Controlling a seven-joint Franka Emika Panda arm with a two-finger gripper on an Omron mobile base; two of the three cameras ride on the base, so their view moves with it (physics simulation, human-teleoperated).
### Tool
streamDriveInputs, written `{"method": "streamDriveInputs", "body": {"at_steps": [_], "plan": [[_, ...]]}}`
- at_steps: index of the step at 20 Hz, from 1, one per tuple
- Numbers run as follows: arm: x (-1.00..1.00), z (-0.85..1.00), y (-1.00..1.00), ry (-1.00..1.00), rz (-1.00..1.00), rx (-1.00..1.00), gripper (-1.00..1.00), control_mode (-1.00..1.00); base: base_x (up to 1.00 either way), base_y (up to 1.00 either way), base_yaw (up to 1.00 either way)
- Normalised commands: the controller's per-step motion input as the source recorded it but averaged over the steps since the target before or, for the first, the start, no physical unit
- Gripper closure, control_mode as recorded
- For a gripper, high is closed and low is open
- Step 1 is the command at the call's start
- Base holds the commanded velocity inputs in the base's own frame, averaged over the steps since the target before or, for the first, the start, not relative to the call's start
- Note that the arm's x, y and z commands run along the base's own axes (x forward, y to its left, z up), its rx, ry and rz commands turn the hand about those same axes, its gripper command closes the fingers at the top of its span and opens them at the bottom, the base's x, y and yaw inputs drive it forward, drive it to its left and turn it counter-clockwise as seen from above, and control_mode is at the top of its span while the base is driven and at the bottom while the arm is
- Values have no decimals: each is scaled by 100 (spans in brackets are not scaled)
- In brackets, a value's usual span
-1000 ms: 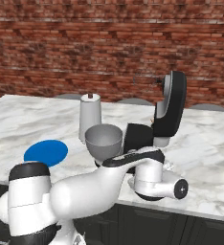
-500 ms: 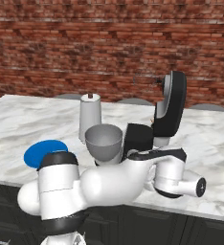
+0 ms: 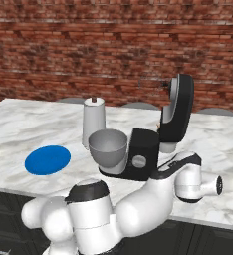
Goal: Add butter and sugar cubes to the stand mixer bowl and then turn on the stand mixer to begin making frosting.
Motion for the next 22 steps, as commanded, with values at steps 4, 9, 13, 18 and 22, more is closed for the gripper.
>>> {"method": "streamDriveInputs", "body": {"at_steps": [4, 9, 13, 18, 22], "plan": [[23, -24, 8, 7, 2, 0, -100, -100, 0, 0, 0], [15, -19, 22, 1, -2, 0, -100, -100, 0, 0, 0], [20, -13, 20, 1, -3, 0, -100, -100, 0, 0, 0], [54, -14, 0, 8, 0, -1, -100, -100, 0, 0, 0], [46, -14, -7, 0, 7, 0, -100, -100, 0, 0, 0]]}}
